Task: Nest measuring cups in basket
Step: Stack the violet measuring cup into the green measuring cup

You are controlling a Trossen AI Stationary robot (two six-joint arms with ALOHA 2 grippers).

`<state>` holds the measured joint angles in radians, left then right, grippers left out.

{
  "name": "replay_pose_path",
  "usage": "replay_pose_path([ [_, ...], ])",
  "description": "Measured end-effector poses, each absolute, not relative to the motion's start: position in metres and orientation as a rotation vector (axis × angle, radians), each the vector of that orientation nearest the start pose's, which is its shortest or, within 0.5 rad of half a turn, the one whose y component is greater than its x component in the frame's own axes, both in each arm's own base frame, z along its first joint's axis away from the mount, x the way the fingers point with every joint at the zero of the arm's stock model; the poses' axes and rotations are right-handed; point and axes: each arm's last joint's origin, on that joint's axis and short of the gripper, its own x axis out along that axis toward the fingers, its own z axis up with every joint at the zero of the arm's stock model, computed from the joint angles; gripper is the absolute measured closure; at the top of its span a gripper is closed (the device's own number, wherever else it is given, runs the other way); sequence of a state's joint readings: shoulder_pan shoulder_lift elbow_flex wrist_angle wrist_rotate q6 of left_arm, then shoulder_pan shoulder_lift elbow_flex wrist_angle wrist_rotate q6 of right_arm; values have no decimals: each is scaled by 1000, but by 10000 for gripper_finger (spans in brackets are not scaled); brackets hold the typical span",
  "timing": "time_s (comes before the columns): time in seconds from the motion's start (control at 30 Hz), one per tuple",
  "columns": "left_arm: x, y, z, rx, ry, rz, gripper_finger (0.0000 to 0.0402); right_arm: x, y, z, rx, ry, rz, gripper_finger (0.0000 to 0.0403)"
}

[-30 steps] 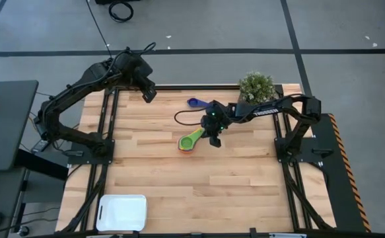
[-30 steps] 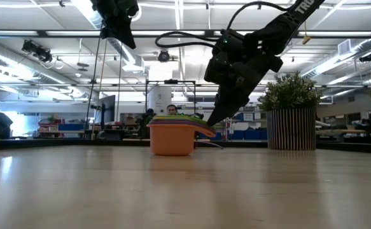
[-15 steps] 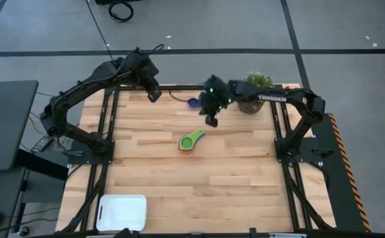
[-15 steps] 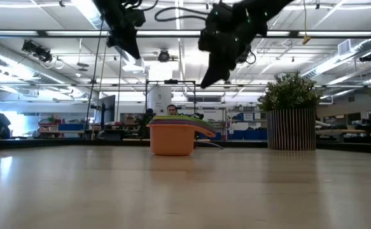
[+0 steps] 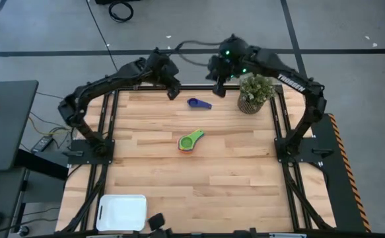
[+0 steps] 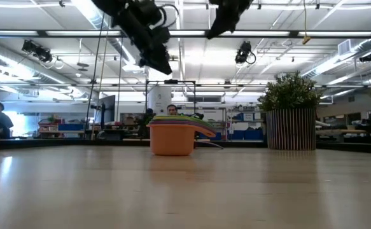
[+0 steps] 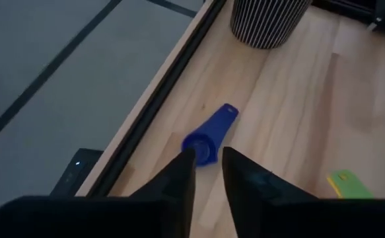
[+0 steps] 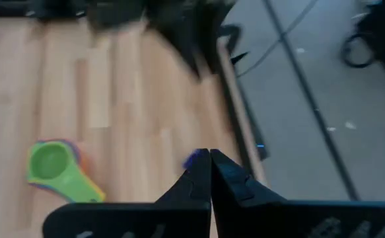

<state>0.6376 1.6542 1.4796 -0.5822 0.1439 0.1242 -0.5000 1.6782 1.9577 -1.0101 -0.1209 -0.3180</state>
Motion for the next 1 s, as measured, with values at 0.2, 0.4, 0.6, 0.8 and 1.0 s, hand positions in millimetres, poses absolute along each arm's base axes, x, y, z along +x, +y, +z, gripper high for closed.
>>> replay_pose_path([
  [0.2, 321, 230, 285, -215, 706, 399, 296, 274, -169, 466, -79, 673, -357, 402],
  [0.4, 331, 239, 256, -368, 744, 439, 296, 254, -179, 487, -86, 640, -457, 401],
  [0.6, 338, 244, 228, -596, 768, 518, 296, 244, -192, 488, -75, 645, -522, 401],
  [0.8, 343, 245, 215, -767, 759, 603, 296, 241, -197, 487, -67, 648, -542, 401],
  [1.0, 351, 244, 198, -599, 836, 530, 296, 239, -199, 487, -75, 651, -545, 401],
])
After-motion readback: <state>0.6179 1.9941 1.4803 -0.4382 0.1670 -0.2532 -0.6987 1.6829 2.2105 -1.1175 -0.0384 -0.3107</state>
